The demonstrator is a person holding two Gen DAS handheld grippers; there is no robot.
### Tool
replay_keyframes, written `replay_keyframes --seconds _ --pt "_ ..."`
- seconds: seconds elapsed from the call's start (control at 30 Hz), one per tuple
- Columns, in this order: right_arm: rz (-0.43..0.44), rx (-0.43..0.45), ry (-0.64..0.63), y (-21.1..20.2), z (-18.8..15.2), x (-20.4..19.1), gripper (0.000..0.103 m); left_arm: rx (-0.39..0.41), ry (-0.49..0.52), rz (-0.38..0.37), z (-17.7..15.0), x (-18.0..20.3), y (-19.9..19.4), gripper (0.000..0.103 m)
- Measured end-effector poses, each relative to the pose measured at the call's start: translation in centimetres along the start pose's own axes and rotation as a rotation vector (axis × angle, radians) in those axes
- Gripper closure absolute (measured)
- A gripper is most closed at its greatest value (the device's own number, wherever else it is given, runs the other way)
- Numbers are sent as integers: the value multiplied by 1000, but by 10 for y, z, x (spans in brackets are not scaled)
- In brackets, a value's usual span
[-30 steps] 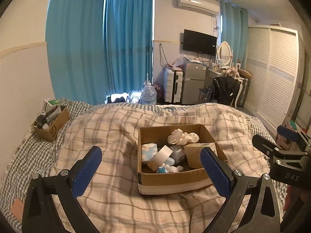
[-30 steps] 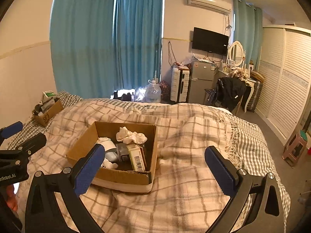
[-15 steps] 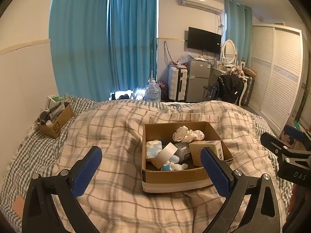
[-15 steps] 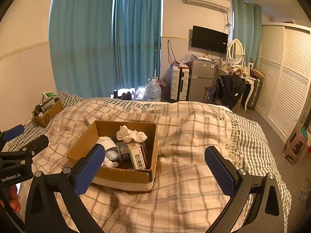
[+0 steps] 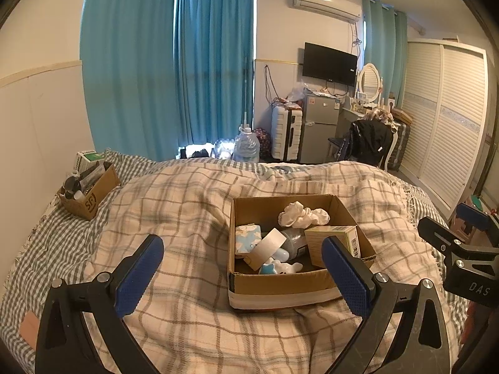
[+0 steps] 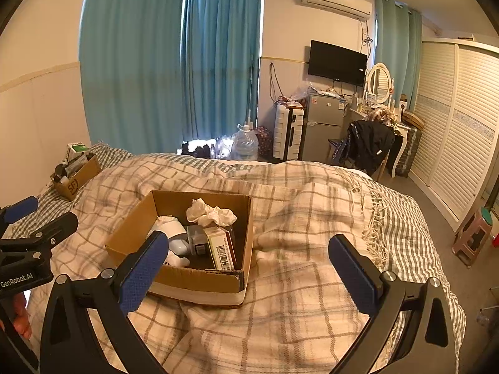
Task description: Organize objects
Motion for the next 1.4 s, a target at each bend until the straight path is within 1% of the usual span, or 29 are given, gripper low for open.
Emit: replay_keyframes --seconds 0.1,0.4,0.6,0.73,0.87,1.4 --pt "-2 0 0 1 1 0 1 -8 2 10 0 0 1 0" --pt "-17 -10 -1 4 3 1 1 -3 6 3 1 1 2 0" --pt "-17 -10 -1 4 2 0 1 -21 6 4 0 2 4 0" --pt "-24 -16 1 6 1 1 1 -16 15 12 -1 4 3 0" --pt "-28 -18 0 6 1 1 1 -17 14 1 -1 4 2 0" --pt "-30 -15 1 5 1 0 1 -19 10 3 -1 3 0 0"
Point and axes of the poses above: each gripper's, at about its wrist camera, not at the fingertips, and y roughly the way its jaws point, x to its right, z to its top, the point moved 2 cm from there along y, roughly the way its jaws point, and after that the axes turned 2 degrees about y, right-handed, at the moved point
